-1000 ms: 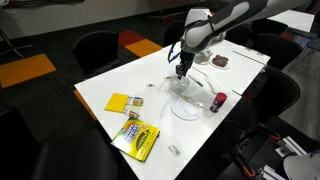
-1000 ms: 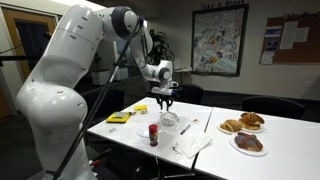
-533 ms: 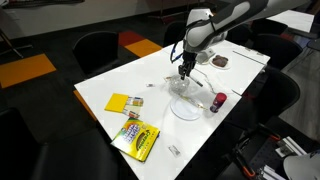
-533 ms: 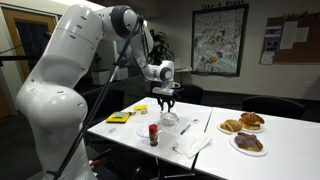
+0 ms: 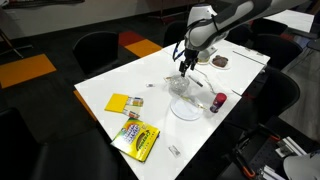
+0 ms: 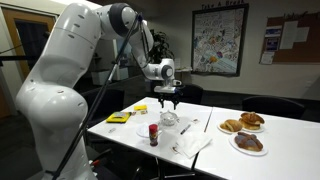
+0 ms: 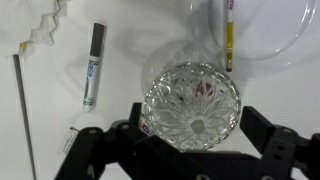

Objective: Put the glass lid on the table, then remove the object rom the glass bowl

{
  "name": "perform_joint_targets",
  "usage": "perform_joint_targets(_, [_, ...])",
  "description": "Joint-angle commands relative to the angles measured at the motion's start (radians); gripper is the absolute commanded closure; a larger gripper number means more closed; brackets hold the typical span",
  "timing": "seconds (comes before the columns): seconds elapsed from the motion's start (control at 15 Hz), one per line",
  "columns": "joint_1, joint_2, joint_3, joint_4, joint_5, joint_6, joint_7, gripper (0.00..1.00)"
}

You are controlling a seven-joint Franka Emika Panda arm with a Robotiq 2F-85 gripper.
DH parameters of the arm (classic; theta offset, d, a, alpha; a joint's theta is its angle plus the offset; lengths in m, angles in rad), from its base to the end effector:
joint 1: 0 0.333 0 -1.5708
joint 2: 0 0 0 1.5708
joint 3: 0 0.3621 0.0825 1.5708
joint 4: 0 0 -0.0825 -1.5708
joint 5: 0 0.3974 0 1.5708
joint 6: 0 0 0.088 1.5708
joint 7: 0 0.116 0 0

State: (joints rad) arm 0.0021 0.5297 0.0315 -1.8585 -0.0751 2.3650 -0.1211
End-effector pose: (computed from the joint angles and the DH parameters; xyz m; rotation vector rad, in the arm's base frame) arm 0.6713 0.0196 0.2525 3.0901 0.3174 -0.0375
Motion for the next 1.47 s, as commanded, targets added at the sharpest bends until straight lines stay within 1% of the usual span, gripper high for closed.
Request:
perform_joint_targets(0.0, [0.015, 0.003, -0.008, -0.008, -0.025, 0.051, 0.002, 0.0])
perform_joint_targets(0.33, [0.019, 0.029, -0.004, -0.001, -0.018, 0.102, -0.001, 0.0])
perform_joint_targets(0.6, [0.019, 0.051, -0.004, 0.003, -0.015, 0.109, -0.002, 0.0])
perform_joint_targets(0.87, [0.022, 0.067, -0.008, 0.002, -0.026, 0.17, -0.004, 0.0])
perform_joint_targets(0.93, [0.022, 0.074, -0.009, 0.003, -0.029, 0.183, -0.007, 0.09])
perform_joint_targets(1.0, [0.022, 0.078, -0.008, 0.004, -0.028, 0.194, -0.008, 0.08])
perform_joint_targets(1.07, [0.021, 0.084, -0.008, 0.006, -0.028, 0.199, -0.009, 0.17])
perform_joint_targets(1.13, [0.021, 0.086, -0.007, 0.006, -0.029, 0.205, -0.01, 0.32])
perform_joint_targets(1.2, [0.022, 0.089, -0.007, 0.007, -0.028, 0.208, -0.009, 0.36])
perform_joint_targets(1.4, [0.022, 0.098, -0.008, 0.01, -0.027, 0.216, -0.008, 0.57])
